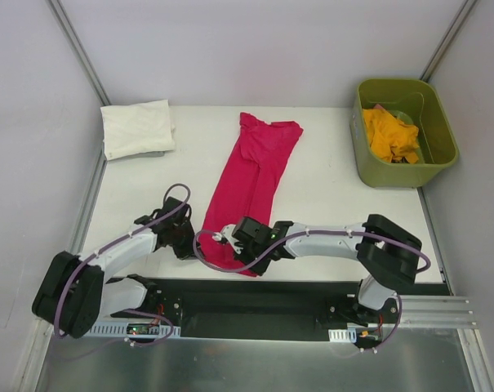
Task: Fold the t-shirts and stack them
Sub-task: Grab the bottom of the folded rectangular tshirt with both arms, then fold the folded rectangular tshirt in 1/3 of the way
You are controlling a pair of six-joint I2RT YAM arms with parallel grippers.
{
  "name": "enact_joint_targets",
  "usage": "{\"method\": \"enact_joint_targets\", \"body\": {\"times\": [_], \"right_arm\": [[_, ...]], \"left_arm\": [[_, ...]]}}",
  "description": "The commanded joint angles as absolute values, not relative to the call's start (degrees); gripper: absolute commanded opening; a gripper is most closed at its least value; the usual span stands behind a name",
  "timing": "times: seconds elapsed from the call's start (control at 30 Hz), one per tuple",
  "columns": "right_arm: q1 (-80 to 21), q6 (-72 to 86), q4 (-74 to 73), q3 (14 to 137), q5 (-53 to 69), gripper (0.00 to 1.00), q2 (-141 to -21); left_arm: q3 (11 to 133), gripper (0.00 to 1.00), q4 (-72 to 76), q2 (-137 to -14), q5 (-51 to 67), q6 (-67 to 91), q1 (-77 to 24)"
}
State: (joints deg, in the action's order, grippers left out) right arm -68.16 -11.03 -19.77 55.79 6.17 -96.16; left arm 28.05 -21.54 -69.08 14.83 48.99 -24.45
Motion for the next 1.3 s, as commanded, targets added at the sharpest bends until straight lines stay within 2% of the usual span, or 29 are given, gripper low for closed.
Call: {"method": "enact_joint_targets", "body": {"times": [0.0, 0.2, 0.47, 0.87, 1.27], "right_arm": [[-68.82, -10.72, -20.13, 53.18, 15.89, 0.01, -90.89], [-69.00, -11.07, -20.65, 52.29, 17.41, 0.01, -86.32], [-63.12, -11.95, -25.22, 55.10, 12.84, 0.01, -82.44], [-50.46, -14.94, -24.00, 64.50, 4.41, 0.01, -83.40], [-39.56, -19.69, -24.61, 77.43, 0.79, 0.01, -94.65]], "left_arm": [[23.04, 0.00, -22.59, -60.94, 15.37, 50.27, -24.96], [20.83, 0.00, -24.17, -50.20, 15.56, 53.00, -24.96], [29.26, 0.00, -24.52, -52.82, 15.65, 49.14, -24.96], [52.97, 0.00, -23.47, -70.91, 7.48, 42.28, -24.61], [71.26, 0.00, -23.03, -90.87, 11.77, 38.32, -20.74]]}}
